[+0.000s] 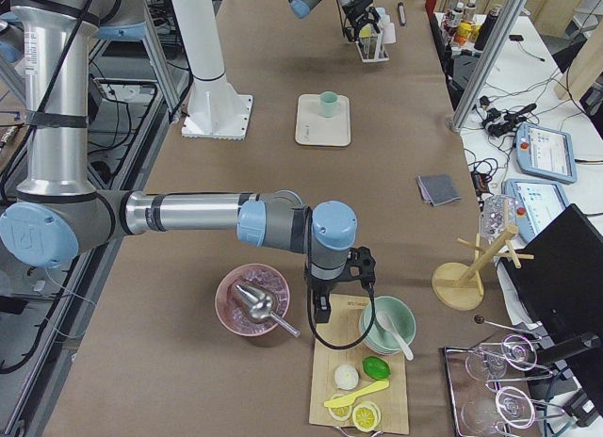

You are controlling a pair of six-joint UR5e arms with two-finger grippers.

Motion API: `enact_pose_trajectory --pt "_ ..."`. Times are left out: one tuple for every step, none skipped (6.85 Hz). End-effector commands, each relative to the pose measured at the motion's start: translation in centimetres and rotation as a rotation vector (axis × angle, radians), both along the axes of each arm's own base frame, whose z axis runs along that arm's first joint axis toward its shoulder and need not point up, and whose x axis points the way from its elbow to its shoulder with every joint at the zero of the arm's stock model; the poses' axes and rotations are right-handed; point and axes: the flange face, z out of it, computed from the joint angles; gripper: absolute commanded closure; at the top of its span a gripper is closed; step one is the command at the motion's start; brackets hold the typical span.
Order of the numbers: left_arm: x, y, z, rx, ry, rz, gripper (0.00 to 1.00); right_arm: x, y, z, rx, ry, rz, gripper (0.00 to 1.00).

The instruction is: Pick up and place green cup on tray

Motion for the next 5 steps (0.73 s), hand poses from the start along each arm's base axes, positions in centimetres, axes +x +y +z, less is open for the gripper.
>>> enact_pose_trajectory --pt "-11.9 -4.7 3.5 -0.162 -0.12 0.012 0.01 0.0 0.2 0.2 -0.006 0.0 0.001 0.0" --pt "-18.5 -5.7 5.8 -0.262 -0.111 -0.058 0.01 0.0 0.3 0.3 -0.009 0.0 0.001 0.0" --pt "-25.0 -6.2 9.1 -0.39 -0.034 -0.081 0.01 0.0 0.3 0.2 -0.008 -0.003 0.001 0.0" --pt "-31.4 -6.3 14.8 -0.591 0.068 -0.098 0.01 0.0 0.3 0.3 -0.01 -0.002 0.002 0.0" --pt "-36.3 -5.5 20.6 -0.819 0.144 -0.146 0.01 0.0 0.4 0.4 -0.017 -0.002 0.007 0.0"
